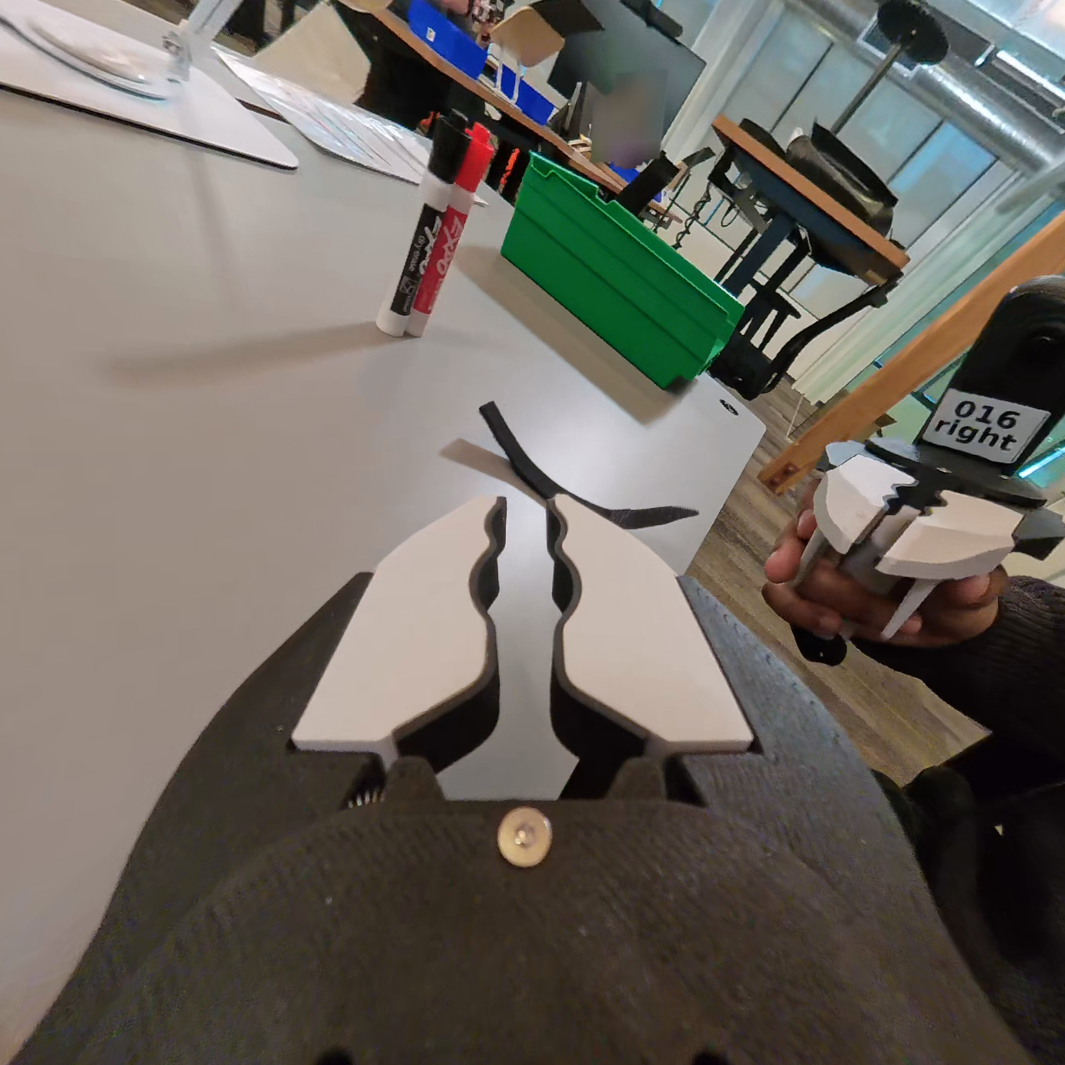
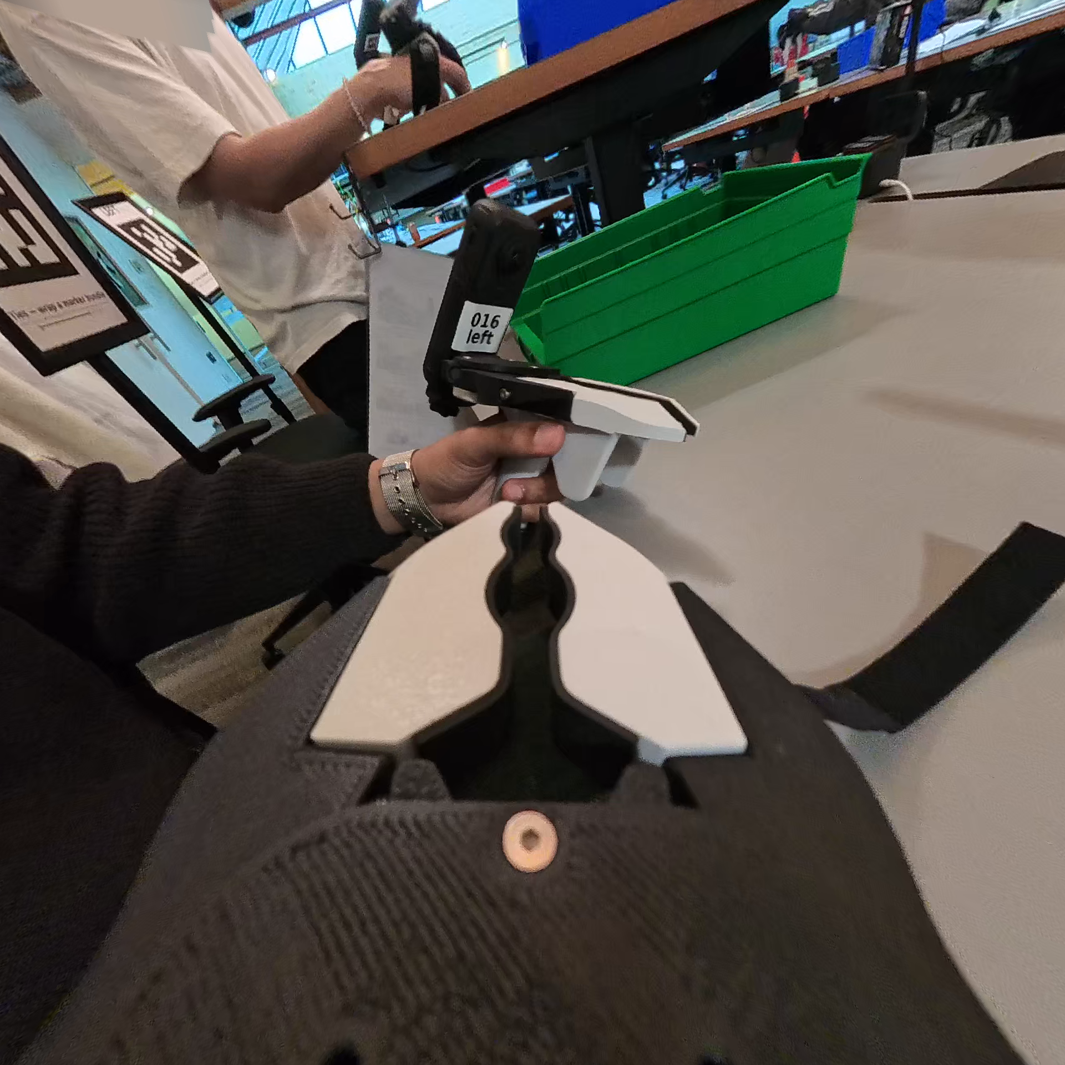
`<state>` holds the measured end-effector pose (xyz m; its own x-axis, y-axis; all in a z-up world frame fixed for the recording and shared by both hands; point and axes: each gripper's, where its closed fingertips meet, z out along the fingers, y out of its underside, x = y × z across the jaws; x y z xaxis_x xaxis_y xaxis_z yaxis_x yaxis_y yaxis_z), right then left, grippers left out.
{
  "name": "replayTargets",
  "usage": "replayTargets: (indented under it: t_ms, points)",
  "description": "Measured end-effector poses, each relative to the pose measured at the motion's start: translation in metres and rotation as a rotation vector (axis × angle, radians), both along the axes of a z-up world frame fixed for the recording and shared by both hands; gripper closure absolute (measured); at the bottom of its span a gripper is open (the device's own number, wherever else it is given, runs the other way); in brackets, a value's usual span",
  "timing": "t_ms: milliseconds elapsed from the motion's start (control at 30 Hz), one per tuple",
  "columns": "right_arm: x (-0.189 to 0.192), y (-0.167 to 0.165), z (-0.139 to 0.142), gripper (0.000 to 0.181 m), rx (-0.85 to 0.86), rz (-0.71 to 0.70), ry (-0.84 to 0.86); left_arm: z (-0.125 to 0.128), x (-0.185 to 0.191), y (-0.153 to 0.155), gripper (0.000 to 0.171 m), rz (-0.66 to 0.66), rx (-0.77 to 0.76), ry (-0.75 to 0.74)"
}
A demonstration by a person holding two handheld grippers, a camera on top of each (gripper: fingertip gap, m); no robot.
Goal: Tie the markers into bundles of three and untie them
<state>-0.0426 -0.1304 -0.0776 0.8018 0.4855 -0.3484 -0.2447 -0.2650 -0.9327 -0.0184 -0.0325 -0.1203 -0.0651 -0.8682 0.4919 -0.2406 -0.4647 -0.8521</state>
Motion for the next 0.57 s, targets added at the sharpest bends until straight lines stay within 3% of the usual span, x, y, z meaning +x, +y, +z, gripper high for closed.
replayTargets:
  t_ms: [200,567]
  points:
    - [0.021,-0.007,0.005,0.175,-0.007,-0.062,0.111,-0.002,0.013,-0.011,0.156,-0.055,-0.061,0.014]
    - [0.015,-0.008,-0.005,0.173,-0.04,-0.055,0.059,0.001,0.015,-0.008,0.156,-0.067,-0.146,-0.011]
